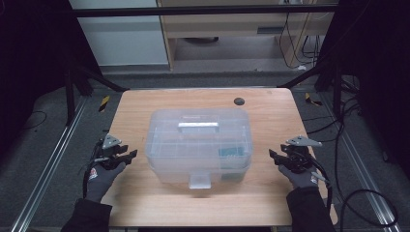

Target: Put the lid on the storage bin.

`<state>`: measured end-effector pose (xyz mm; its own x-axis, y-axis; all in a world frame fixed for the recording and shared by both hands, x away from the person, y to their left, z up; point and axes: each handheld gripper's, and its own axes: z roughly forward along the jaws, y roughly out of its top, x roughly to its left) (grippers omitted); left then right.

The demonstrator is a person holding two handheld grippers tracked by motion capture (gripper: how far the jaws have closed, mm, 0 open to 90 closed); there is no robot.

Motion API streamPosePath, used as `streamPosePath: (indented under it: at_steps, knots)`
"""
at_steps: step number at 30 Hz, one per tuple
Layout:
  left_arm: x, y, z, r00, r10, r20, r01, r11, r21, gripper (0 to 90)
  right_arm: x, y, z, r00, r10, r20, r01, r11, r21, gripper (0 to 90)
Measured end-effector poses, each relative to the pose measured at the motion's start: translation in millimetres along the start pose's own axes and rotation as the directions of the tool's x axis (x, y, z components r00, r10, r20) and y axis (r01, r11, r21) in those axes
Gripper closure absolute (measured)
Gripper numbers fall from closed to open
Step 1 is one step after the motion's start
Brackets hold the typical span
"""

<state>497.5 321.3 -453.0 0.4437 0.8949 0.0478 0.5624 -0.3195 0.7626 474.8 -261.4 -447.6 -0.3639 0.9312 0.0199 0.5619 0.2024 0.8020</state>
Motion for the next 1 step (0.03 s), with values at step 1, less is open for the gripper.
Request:
streamPosePath:
  at_steps: [1]
  knots:
    - [0.0,0.0,0.0,1.0000,0.000,0.000,0.000,1.0000,0.000,49.9,-1.9,-1.8,0.5,1.0000,0.003,0.007,-0.003,1.000,-0.012,45.1]
